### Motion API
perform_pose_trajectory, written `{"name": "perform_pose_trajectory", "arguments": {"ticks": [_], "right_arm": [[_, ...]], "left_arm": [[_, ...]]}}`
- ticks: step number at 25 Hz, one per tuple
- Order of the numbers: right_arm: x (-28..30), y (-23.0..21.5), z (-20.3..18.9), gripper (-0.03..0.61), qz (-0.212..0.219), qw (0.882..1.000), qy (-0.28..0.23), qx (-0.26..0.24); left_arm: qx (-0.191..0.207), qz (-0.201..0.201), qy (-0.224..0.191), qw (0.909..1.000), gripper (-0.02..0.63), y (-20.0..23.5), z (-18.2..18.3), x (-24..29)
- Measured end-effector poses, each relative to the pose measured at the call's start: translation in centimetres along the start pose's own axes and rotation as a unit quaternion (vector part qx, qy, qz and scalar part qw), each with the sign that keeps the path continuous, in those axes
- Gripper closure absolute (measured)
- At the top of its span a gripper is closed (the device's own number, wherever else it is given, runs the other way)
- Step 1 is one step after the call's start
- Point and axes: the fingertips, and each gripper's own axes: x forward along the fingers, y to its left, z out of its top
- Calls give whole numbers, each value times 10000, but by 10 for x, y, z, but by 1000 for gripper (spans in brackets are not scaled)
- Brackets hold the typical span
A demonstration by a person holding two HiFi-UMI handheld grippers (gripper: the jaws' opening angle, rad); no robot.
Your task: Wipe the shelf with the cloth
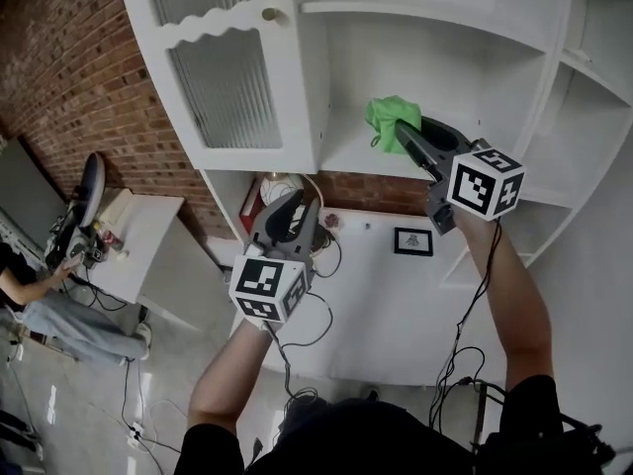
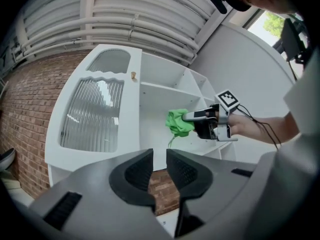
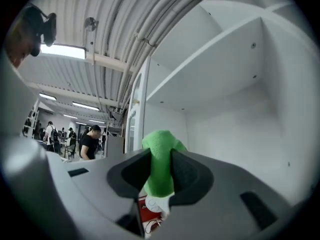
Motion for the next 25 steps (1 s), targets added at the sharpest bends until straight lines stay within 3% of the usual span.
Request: {"name": "perform_pose_trajectory", "arguments": {"ticks": [8,15,25], "right_arm": [[81,-47,-6,479,59,9973,469,566],[133,-66,-15,479,-127,9945,872,573],[198,-93,-65,480,-327,9741,2182,497]], "left_arm": [[-1,-158,130,9998,534,14,-18,30],[36,-431,183,9989,534,38,-26,36],[-48,-499,286,9983,534,63,-42,46]]}}
